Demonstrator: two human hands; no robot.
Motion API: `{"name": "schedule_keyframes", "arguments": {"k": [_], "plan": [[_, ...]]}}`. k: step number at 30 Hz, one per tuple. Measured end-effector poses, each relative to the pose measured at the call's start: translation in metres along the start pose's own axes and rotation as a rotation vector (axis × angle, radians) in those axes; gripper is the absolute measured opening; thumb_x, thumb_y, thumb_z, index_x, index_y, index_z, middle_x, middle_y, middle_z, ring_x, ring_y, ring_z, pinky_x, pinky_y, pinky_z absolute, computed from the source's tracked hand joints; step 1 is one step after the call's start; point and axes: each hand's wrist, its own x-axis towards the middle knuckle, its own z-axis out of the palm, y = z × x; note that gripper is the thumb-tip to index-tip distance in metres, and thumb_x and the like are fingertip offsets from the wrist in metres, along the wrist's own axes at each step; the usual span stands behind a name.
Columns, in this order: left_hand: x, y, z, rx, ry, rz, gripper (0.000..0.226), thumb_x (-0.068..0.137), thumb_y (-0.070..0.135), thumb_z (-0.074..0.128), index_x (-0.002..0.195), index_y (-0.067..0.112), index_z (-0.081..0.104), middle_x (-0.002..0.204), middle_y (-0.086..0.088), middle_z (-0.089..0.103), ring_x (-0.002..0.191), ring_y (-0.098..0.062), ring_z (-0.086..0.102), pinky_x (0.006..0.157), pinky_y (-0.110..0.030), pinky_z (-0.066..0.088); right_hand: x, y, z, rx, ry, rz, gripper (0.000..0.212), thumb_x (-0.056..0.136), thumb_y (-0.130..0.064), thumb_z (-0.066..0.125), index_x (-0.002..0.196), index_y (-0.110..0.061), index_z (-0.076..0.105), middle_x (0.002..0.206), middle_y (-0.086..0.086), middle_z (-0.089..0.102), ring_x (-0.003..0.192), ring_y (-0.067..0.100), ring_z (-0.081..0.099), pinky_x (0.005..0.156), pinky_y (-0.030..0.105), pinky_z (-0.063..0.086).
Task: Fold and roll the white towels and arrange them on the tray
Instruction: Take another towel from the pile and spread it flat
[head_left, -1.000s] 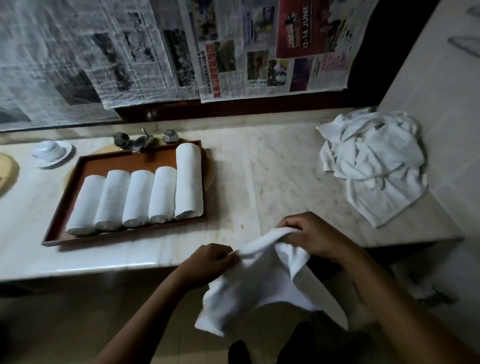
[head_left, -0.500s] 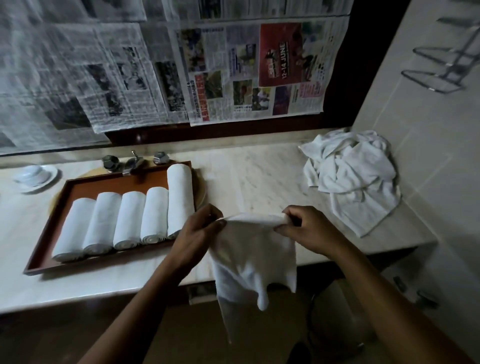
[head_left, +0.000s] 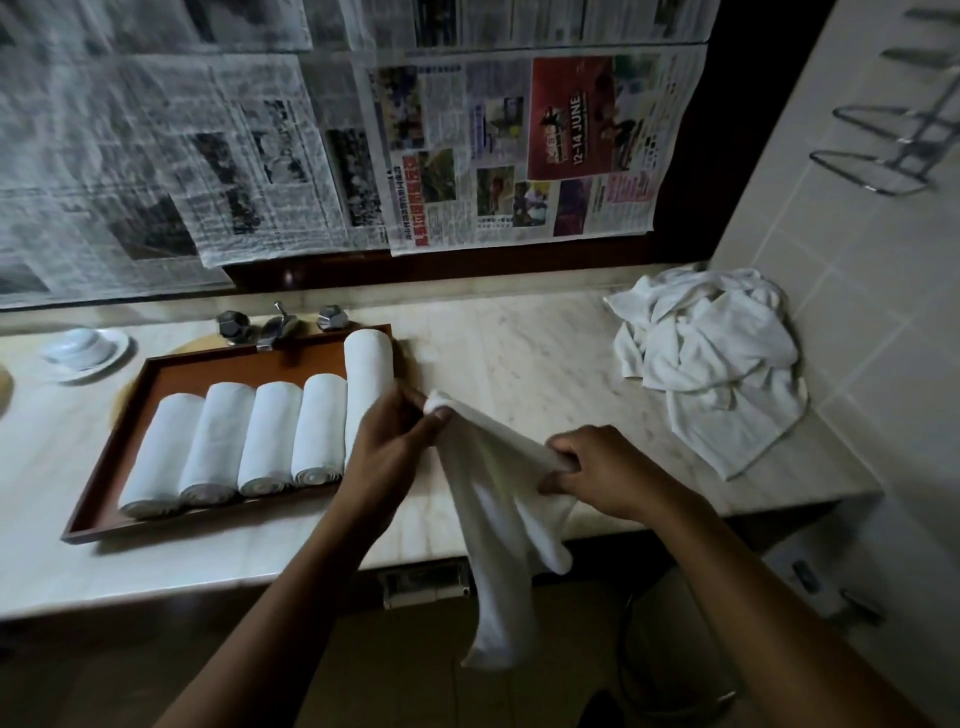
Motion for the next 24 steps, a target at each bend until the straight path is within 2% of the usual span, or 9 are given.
{"name": "schedule_keyframes", "arguments": {"k": [3, 6, 8, 10, 13, 16, 19, 21, 24], "plan": [[-0.004, -0.019, -0.014, 0.000, 0.053, -0.031, 0.038, 0.087, 0.038, 0.071, 0.083, 0.009, 0.047, 0.078, -0.022, 0.046, 0.076, -0.024, 0.047, 0.069, -0.044, 0.039, -0.010, 0.041, 0.018, -0.044, -0.026, 0.125, 0.048, 0.082, -0.041, 0.082, 0.065, -0.017, 0.044, 0.059, -0.006, 0.041, 0.053, 0.006, 0.042, 0.055, 0.031, 0.029], [-0.014, -0.048, -0.025, 0.037, 0.091, -0.079, 0.032, 0.088, 0.033, 0.069, 0.081, 0.009, 0.048, 0.076, -0.015, 0.045, 0.077, -0.021, 0.048, 0.071, -0.045, 0.040, -0.023, 0.073, 0.038, -0.019, -0.080, 0.211, 0.054, 0.081, -0.045, 0.082, 0.069, -0.020, 0.036, 0.065, -0.006, 0.036, 0.058, 0.008, 0.040, 0.057, 0.032, 0.028], [-0.021, -0.068, -0.034, 0.078, 0.082, -0.111, 0.029, 0.088, 0.035, 0.068, 0.081, 0.012, 0.052, 0.076, -0.014, 0.049, 0.078, -0.023, 0.051, 0.070, -0.054, 0.045, -0.032, 0.088, 0.051, -0.060, -0.135, 0.256, 0.051, 0.083, -0.044, 0.082, 0.067, -0.022, 0.038, 0.064, -0.007, 0.041, 0.059, 0.009, 0.045, 0.056, 0.031, 0.033], [-0.027, -0.088, -0.040, 0.130, 0.042, -0.139, 0.024, 0.093, 0.031, 0.069, 0.091, 0.010, 0.057, 0.085, -0.017, 0.060, 0.083, -0.026, 0.059, 0.076, -0.062, 0.051, -0.041, 0.100, 0.058, -0.080, -0.136, 0.301, 0.043, 0.086, -0.040, 0.080, 0.065, -0.025, 0.047, 0.062, -0.006, 0.050, 0.061, 0.007, 0.054, 0.056, 0.028, 0.039], [-0.040, -0.105, -0.047, 0.196, 0.006, -0.176, 0.024, 0.094, 0.031, 0.071, 0.102, 0.012, 0.059, 0.093, -0.012, 0.072, 0.088, -0.027, 0.070, 0.077, -0.055, 0.057, -0.049, 0.113, 0.057, -0.074, -0.090, 0.323, 0.037, 0.092, -0.033, 0.075, 0.065, -0.029, 0.051, 0.063, -0.006, 0.053, 0.066, 0.006, 0.056, 0.058, 0.025, 0.039], [-0.049, -0.120, -0.055, 0.125, 0.004, -0.262, 0.026, 0.090, 0.032, 0.076, 0.108, 0.021, 0.060, 0.093, -0.013, 0.077, 0.088, -0.030, 0.073, 0.075, -0.051, 0.058, -0.049, 0.124, 0.049, -0.093, -0.057, 0.351, 0.014, 0.094, -0.032, 0.074, 0.082, -0.027, 0.067, 0.079, -0.008, 0.065, 0.085, 0.014, 0.064, 0.065, 0.028, 0.043], [-0.048, -0.124, -0.058, 0.135, 0.005, -0.294, 0.021, 0.095, 0.018, 0.073, 0.115, 0.019, 0.068, 0.096, -0.012, 0.078, 0.096, -0.035, 0.074, 0.079, -0.053, 0.060, -0.046, 0.129, 0.038, -0.071, 0.048, 0.356, 0.008, 0.093, -0.031, 0.076, 0.088, -0.025, 0.073, 0.084, -0.005, 0.069, 0.089, 0.014, 0.066, 0.069, 0.024, 0.043], [-0.045, -0.123, -0.058, 0.182, -0.022, -0.254, 0.013, 0.096, 0.013, 0.070, 0.109, 0.012, 0.074, 0.095, -0.011, 0.078, 0.094, -0.033, 0.074, 0.082, -0.051, 0.059, -0.044, 0.126, 0.030, -0.036, 0.113, 0.344, 0.011, 0.091, -0.028, 0.078, 0.082, -0.030, 0.072, 0.083, -0.005, 0.072, 0.087, 0.013, 0.067, 0.070, 0.020, 0.045], [-0.043, -0.119, -0.057, 0.128, 0.004, -0.270, 0.007, 0.095, 0.016, 0.071, 0.095, 0.012, 0.077, 0.092, -0.018, 0.075, 0.085, -0.024, 0.070, 0.081, -0.046, 0.054, -0.044, 0.119, 0.021, 0.025, 0.189, 0.338, 0.013, 0.093, -0.029, 0.075, 0.081, -0.032, 0.071, 0.083, -0.003, 0.074, 0.083, 0.013, 0.066, 0.072, 0.025, 0.047]]}}
